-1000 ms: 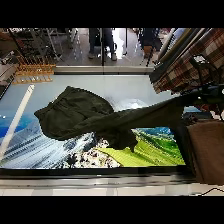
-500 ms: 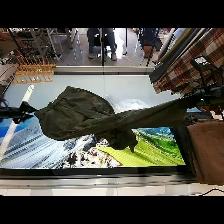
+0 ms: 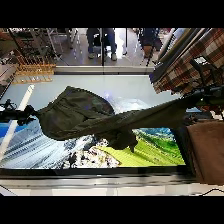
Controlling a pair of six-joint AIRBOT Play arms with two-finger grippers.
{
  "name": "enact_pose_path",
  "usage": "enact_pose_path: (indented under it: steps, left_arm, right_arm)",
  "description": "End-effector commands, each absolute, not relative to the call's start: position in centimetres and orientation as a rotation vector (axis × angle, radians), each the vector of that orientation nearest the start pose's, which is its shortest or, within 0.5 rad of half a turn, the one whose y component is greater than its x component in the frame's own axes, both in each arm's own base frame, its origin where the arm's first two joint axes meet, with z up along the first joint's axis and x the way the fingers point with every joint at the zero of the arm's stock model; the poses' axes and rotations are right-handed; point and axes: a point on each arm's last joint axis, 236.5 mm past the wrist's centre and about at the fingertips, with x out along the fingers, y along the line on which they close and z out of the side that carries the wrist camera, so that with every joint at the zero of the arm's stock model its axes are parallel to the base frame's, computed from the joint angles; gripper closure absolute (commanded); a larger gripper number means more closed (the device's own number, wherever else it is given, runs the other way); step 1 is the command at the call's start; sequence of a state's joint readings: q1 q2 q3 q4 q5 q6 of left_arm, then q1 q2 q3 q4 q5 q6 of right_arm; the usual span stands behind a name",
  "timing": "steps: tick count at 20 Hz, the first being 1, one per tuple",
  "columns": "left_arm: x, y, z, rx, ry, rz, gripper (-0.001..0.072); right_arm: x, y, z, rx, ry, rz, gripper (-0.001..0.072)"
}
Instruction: Fold the clothes and pants, and hang the long-sleeved shirts on hangers.
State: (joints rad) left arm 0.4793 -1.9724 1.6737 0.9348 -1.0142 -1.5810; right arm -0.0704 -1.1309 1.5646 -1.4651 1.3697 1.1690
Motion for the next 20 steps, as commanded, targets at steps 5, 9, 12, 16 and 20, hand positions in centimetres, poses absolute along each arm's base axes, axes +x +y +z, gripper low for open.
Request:
enact_pose_path:
  steps: [5,9,12,16,20]
  left_arm:
    - [56.6,13.8,-10.3,-1.026,0.979,0.199,0.0632]
    - [57.0,13.5,-7.5,-1.044,0.931,0.106,0.0689]
    - [56.4,16.3,-0.1,-1.046,0.797,0.050,0.0691]
    - [52.8,22.5,12.5,-0.972,0.554,0.104,0.0691]
    - [47.5,25.8,28.7,-1.049,0.153,0.053,0.0688]
  right_arm:
    - [38.9,0.4,20.3,-0.254,0.904,0.230,0.0688]
    - [39.1,0.1,20.5,-0.242,0.898,0.208,0.0689]
    - [40.2,-0.7,21.5,-0.213,0.840,0.163,0.0689]
    - [41.9,-0.7,23.1,-0.171,0.743,0.132,0.0689]
    - [42.4,-1.2,27.3,-0.158,0.585,0.079,0.0689]
